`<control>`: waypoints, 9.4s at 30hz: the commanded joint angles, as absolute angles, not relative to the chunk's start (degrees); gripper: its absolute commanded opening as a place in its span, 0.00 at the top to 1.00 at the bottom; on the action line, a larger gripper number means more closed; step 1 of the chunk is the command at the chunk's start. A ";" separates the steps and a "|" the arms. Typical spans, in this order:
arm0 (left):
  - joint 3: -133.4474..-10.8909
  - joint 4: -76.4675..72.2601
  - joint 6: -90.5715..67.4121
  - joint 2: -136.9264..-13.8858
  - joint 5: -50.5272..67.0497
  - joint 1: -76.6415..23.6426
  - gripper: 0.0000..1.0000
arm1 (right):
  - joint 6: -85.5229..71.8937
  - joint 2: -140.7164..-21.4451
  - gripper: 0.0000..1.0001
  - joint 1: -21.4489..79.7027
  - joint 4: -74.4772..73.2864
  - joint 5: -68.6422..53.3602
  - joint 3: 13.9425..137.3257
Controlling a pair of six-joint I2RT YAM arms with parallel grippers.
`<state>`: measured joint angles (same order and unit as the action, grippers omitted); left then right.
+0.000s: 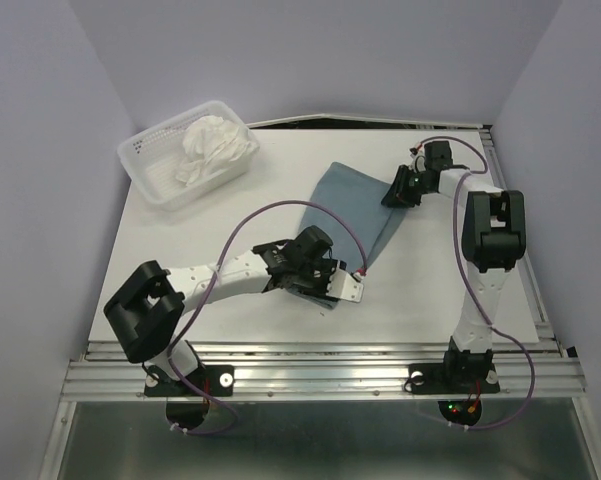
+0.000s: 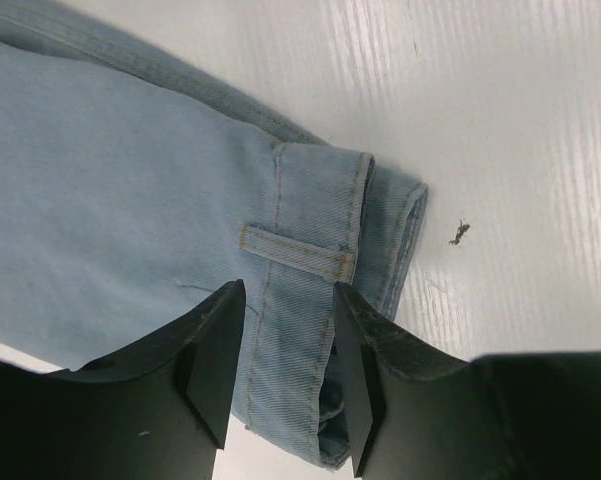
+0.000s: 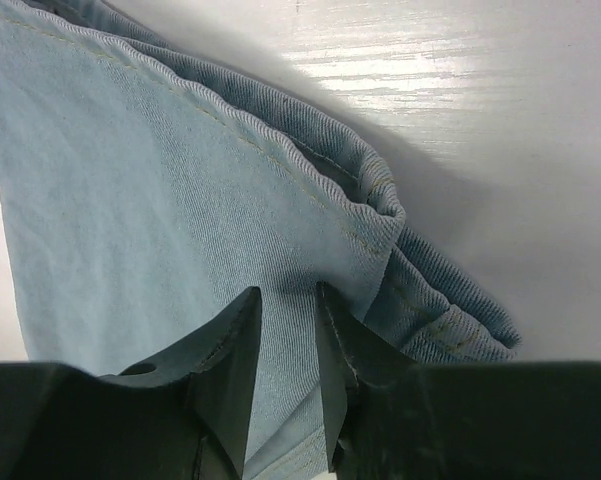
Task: Fold and stack the skirts
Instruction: Fold the skirt
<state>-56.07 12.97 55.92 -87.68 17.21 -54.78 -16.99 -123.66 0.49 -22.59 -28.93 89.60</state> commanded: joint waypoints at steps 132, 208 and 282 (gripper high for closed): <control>-60.90 36.99 53.53 -80.34 22.15 -58.09 1.00 | -4.93 -124.53 0.49 12.83 -34.09 -42.19 101.31; -111.00 46.50 54.48 -113.90 23.21 -46.67 1.00 | 10.99 -128.23 0.67 18.28 -44.03 -51.06 92.55; -60.03 9.76 1.41 -100.02 48.87 -28.83 0.37 | 32.26 -127.09 0.42 21.36 -61.70 -42.01 112.68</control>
